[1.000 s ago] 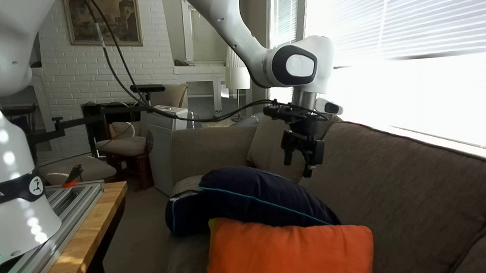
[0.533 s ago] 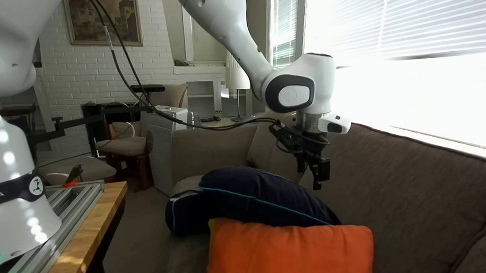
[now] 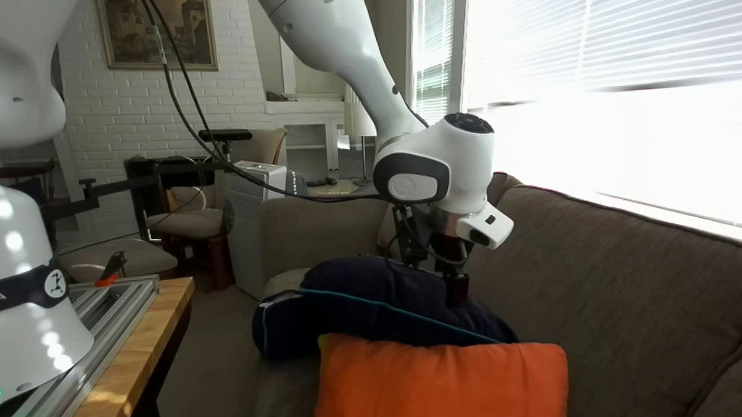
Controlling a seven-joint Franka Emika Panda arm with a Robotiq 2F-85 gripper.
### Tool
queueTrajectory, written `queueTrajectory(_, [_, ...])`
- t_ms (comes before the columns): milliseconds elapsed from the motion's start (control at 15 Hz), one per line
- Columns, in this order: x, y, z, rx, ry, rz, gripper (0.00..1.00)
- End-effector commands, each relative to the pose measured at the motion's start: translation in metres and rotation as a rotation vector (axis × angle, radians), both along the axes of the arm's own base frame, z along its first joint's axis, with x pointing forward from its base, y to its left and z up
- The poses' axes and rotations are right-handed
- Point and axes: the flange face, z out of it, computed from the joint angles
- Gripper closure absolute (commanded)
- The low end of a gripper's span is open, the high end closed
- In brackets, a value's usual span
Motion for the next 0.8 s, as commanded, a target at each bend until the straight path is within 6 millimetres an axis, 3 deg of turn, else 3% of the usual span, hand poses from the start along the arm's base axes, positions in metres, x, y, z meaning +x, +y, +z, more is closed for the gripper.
queueTrajectory(0, [-0.035,-0.005,0.014,0.005,0.081,-0.051,0.0])
queueTrajectory(467, [-0.06,-0.013,0.06,-0.088,0.186,-0.1,0.0])
queueTrajectory(733, [-0.061,-0.008,0.058,-0.061,0.222,-0.087,0.0])
